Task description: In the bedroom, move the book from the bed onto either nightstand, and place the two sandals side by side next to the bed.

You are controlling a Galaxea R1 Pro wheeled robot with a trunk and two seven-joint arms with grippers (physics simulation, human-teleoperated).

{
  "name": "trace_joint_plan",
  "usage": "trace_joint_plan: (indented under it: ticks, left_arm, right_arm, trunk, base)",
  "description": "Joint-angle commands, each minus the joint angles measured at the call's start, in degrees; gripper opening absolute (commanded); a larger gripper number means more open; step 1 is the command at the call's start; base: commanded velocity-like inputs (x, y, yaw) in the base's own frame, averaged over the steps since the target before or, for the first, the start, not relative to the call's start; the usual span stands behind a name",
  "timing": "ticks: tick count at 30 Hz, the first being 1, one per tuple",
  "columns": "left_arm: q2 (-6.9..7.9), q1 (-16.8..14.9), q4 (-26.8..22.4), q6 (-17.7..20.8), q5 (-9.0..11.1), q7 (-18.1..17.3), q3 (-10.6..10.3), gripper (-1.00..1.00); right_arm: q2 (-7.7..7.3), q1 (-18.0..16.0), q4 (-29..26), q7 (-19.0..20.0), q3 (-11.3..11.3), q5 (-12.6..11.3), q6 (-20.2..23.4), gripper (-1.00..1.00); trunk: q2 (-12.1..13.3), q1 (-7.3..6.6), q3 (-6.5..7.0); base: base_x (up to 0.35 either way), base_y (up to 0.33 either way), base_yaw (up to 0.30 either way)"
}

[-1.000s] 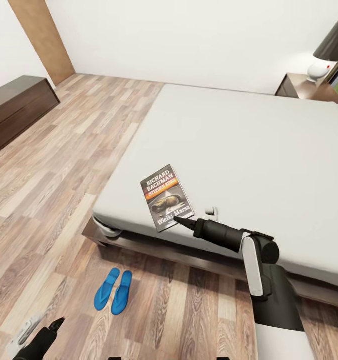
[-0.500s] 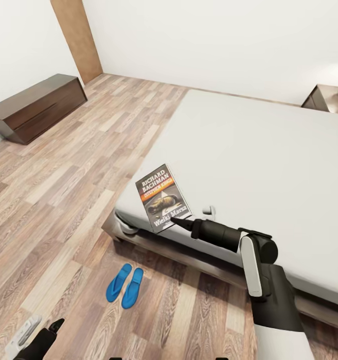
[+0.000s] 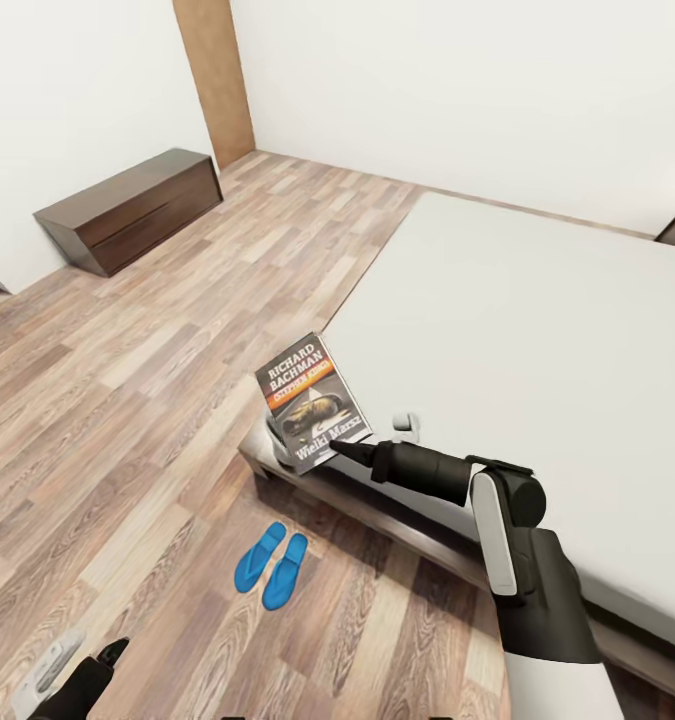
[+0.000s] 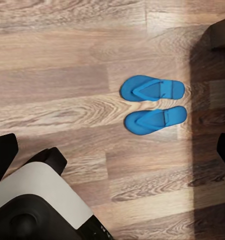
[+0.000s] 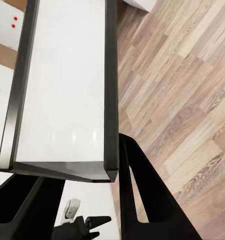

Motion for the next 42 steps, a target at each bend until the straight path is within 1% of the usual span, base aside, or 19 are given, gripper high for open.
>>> trace_joint_plan:
  ticks: [1, 12, 20, 33, 42]
  left_arm:
    - [0.02, 0.0, -0.1, 0.2, 0.6, 0.4, 0.0, 1.00]
    - [0.02, 0.0, 0.2, 0.1, 0.7, 0.4, 0.0, 1.00]
    - [0.03, 0.0, 1.0, 0.1, 1.1, 0.3, 0.1, 1.00]
    - [0.02, -0.3, 1.2, 0.1, 1.0, 0.1, 0.1, 1.00]
    - [0.07, -0.3, 1.5, 0.1, 0.6, -0.2, 0.0, 1.00]
  right_arm:
    - [0.06, 0.0, 0.0, 0.5, -0.1, -0.1, 0.4, -1.00]
    - [0.06, 0.0, 0.0, 0.5, 0.1, -0.1, 0.4, -1.00]
    - [0.06, 0.1, 0.0, 0.4, 0.2, -0.1, 0.4, -1.00]
    - [0.06, 0.1, 0.0, 0.3, 0.5, -0.1, 0.4, -1.00]
    - [0.06, 0.1, 0.0, 0.3, 0.5, 0.0, 0.4, -1.00]
  trunk:
    - [0.4, -0.22, 0.23]
    - [4.8, -2.64, 3.08]
    - [8.0, -4.39, 5.24]
    - [13.2, -7.25, 8.78]
    - [13.2, -7.25, 9.62]
  base:
    - [0.000, 0.000, 0.204]
    - [0.000, 0.000, 0.118]
    - [0.000, 0.000, 0.022]
    - [0.000, 0.000, 0.002]
    - [0.000, 0.000, 0.000]
